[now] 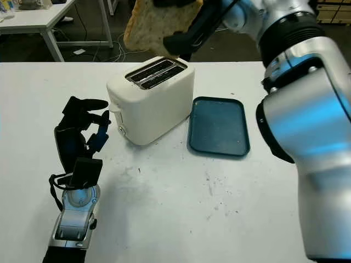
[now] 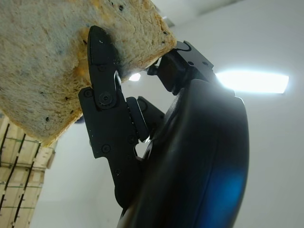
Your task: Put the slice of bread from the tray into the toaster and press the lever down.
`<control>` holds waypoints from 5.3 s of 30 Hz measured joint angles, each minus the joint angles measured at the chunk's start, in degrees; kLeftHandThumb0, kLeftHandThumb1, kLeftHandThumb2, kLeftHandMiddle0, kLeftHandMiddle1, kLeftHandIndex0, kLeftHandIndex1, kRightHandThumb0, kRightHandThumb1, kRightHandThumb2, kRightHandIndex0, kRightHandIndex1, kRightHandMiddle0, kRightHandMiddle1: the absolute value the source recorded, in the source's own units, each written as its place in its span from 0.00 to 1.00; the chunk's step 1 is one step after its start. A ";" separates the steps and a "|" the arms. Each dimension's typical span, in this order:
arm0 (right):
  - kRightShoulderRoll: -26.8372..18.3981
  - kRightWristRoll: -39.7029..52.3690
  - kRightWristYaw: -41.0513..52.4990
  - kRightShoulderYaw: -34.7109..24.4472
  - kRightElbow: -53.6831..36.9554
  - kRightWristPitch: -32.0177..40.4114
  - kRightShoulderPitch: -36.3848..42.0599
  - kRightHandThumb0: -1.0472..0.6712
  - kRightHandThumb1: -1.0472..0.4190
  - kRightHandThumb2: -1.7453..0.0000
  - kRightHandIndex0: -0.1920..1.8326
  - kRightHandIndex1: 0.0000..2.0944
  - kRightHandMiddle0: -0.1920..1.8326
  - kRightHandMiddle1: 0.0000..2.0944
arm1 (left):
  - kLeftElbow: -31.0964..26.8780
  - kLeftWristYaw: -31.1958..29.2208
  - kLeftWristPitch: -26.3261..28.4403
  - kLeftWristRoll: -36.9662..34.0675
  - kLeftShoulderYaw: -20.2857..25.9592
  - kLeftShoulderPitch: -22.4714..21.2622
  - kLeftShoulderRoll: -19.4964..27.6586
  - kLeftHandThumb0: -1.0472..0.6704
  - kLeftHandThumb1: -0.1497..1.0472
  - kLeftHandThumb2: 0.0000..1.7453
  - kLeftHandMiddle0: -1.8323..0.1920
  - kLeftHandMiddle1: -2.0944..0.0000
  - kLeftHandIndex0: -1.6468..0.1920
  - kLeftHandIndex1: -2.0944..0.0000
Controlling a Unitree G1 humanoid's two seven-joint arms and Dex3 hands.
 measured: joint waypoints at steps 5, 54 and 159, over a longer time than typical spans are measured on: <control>1.41 -0.06 -0.85 1.06 0.44 0.35 2.26 0.31 0.09 0.78 0.67 0.83 0.51 0.83 | 0.00 0.29 0.00 0.06 -0.16 0.00 0.00 0.41 0.89 0.20 0.60 0.30 0.63 0.43; 0.13 -10.98 -7.36 14.25 2.32 9.47 3.94 0.31 0.09 0.80 0.68 0.83 0.55 0.83 | -0.64 0.72 0.50 0.09 -0.53 0.10 0.01 0.41 0.89 0.19 0.60 0.30 0.62 0.43; 18.32 25.09 -5.81 -35.18 -55.02 -4.83 84.65 0.36 0.09 0.79 0.51 0.60 0.53 0.33 | 3.50 -21.73 13.27 22.48 -4.19 -13.39 31.02 0.49 0.88 0.06 0.51 0.23 0.36 0.94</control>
